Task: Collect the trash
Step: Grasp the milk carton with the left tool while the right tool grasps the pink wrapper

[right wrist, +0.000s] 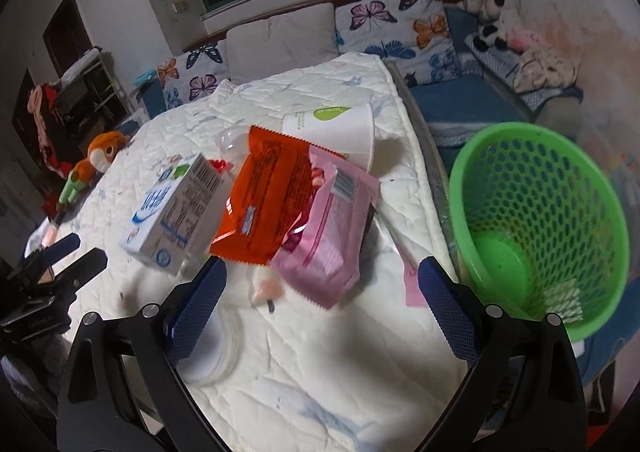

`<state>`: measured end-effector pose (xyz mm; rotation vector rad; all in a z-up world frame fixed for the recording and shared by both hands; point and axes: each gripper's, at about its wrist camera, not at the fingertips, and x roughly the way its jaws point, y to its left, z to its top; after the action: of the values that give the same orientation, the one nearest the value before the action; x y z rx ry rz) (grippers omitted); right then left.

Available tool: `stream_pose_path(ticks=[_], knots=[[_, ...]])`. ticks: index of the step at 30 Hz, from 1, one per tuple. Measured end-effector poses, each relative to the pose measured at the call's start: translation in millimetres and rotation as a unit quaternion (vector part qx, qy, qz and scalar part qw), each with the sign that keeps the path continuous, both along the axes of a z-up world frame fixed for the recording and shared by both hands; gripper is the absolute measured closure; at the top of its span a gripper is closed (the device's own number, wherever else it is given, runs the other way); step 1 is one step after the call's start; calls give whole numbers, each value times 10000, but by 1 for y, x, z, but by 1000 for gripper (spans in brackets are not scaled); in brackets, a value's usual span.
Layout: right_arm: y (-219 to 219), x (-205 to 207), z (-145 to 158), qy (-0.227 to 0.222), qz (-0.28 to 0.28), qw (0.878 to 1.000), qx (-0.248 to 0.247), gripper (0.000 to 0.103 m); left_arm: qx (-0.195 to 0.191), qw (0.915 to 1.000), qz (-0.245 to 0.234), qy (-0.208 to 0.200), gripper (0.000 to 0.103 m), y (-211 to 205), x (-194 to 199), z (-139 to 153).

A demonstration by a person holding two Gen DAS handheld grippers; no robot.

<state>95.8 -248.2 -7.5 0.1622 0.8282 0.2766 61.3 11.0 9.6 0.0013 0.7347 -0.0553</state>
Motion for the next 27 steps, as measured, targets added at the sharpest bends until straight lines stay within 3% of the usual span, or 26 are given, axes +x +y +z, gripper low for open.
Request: stream_pose_path(ticks=[7,15,22,27], knots=[[-17,34,-14,551,106,9953,793,24,-45,9997,-228,-41,7,-8,22,11],[-31,60,-30,1055,94,9804,1662,32,-77,9982,-587,111,7,-25,52,13],[-33,64,-42,1370,187,9679,2100,40,-240,9955,-818,416,7,-34,73,0],[-36,61,-46,1384,199,9659,2179,48,-304,9936,-907,606,7,-36,84,-10]])
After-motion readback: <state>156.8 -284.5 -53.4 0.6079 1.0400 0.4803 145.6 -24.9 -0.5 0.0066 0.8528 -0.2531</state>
